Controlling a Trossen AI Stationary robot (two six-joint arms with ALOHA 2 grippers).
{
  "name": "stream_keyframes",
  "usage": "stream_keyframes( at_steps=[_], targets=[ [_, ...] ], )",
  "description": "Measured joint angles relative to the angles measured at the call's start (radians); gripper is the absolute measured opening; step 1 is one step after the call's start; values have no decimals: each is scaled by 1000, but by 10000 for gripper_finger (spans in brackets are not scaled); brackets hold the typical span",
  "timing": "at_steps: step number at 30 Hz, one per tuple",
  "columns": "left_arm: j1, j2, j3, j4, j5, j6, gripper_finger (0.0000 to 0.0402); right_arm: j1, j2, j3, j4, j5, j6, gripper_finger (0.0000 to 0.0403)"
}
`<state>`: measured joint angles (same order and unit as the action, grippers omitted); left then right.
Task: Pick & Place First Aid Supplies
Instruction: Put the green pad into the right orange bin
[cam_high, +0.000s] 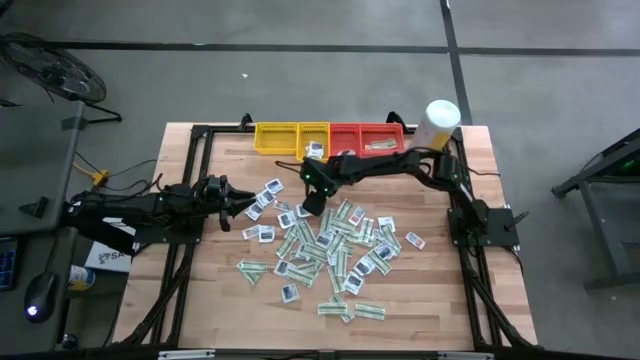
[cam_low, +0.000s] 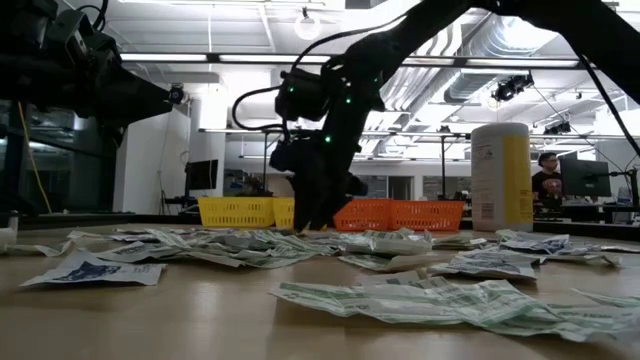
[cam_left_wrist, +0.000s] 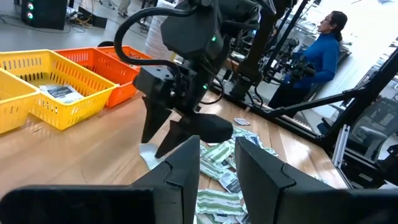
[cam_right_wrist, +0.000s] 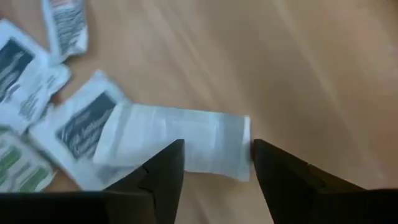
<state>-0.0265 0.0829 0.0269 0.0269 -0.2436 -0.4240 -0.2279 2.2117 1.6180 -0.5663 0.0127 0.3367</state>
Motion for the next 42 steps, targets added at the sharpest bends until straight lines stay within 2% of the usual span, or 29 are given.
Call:
stream_keyframes(
  at_steps=[8, 17, 19, 24, 28, 31, 35, 38, 42],
  targets=[
    [0, 0, 0, 0, 0, 0, 101, 10, 18, -1, -22, 60, 41, 137],
    [0, 0, 0, 0, 0, 0, 101, 25, 15, -16, -38, 53, 67, 21],
    [0, 0, 0, 0, 0, 0, 101, 25, 4, -18, -43, 24, 67, 6],
    [0, 0, 0, 0, 0, 0, 101, 35, -57, -25, -91, -31, 94, 4],
    [0, 0, 0, 0, 0, 0, 101, 40, -167, -20, -134, -34, 116, 3],
    [0, 0, 0, 0, 0, 0, 101, 37, -238, -21, -197, 3, 115, 2],
    [0, 0, 0, 0, 0, 0, 101, 15, -333, -25, -330, 116, 136, 1],
    [0, 0, 0, 0, 0, 0, 101, -25, -388, -71, -383, 185, 138, 1],
    [0, 0, 0, 0, 0, 0, 101, -91, -450, -170, -365, 206, 143, 1]
  ],
)
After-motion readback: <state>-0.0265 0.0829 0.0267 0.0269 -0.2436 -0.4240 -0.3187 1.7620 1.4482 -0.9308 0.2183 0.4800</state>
